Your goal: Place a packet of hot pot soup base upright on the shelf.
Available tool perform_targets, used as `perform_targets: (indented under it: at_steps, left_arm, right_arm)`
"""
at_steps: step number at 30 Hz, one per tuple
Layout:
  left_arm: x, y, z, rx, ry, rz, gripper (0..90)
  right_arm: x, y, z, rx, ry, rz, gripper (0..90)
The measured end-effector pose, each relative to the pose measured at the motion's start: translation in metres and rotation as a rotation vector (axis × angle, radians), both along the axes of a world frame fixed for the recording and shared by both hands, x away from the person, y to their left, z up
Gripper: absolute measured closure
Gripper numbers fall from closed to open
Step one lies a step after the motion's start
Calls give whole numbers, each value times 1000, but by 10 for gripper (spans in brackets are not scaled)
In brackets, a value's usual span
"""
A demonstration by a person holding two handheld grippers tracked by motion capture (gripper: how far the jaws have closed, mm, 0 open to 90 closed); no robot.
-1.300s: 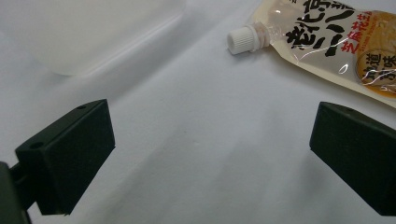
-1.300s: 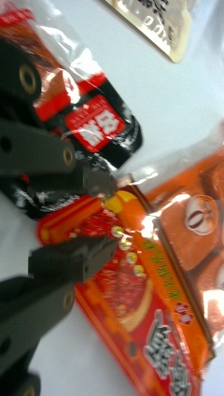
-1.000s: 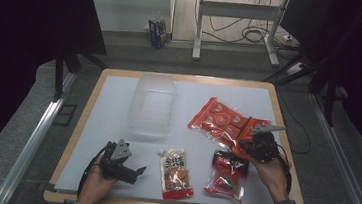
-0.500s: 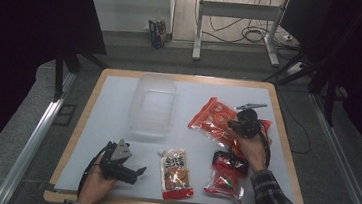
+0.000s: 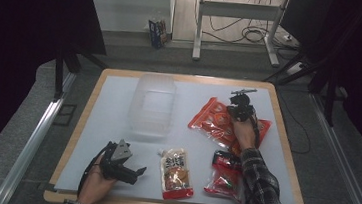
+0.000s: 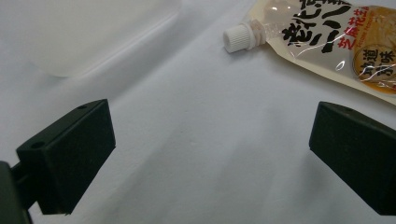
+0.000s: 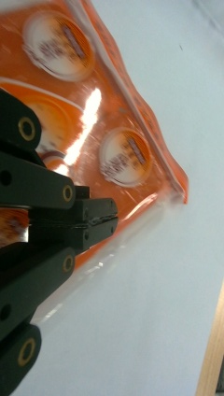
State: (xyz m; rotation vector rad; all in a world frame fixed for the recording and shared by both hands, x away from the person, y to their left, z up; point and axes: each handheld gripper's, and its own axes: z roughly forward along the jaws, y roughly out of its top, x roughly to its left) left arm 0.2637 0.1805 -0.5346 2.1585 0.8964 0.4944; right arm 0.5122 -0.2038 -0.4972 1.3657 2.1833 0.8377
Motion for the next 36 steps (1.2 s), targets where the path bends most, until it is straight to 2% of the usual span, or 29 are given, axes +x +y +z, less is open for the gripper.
perform_targets:
  at_steps: [3, 8, 12, 21, 25, 31, 36]
  left_arm:
    - [0, 0, 0, -1, 1, 0, 3]
    - [0, 0, 0, -1, 0, -1, 4]
    - [0, 0, 0, 1, -1, -3, 4]
    - [0, 0, 0, 3, -2, -7, 5]
    - [0, -1, 0, 7, -2, -10, 6]
    - [0, -2, 0, 9, -1, -13, 6]
    - [0, -2, 0, 13, 0, -13, 6]
  right_arm:
    - [10, 4, -1, -19, -7, -8, 880]
    - [24, 10, -2, -18, -2, -23, 879]
    - [32, 18, -2, -7, 2, -19, 880]
    - [48, 26, -9, -27, 24, -38, 882]
    - [51, 30, -10, 5, 42, -36, 885]
    - [50, 38, -11, -9, 61, -1, 888]
    - [42, 47, -11, -10, 81, 63, 888]
